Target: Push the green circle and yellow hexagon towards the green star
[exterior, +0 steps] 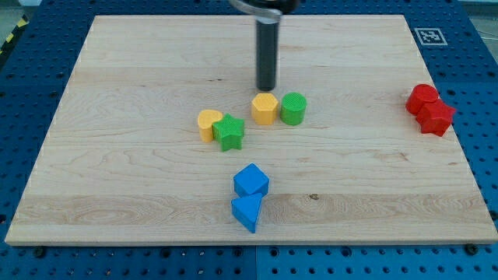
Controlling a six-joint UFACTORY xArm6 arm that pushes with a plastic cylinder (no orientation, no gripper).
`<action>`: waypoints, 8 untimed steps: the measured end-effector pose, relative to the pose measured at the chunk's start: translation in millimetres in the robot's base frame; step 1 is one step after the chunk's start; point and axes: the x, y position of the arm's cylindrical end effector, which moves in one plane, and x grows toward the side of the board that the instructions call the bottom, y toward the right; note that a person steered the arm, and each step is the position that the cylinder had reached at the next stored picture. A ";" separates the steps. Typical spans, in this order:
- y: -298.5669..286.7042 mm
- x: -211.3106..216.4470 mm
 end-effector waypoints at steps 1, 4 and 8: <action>37.0 -0.4; 84.4 5.4; 62.5 38.5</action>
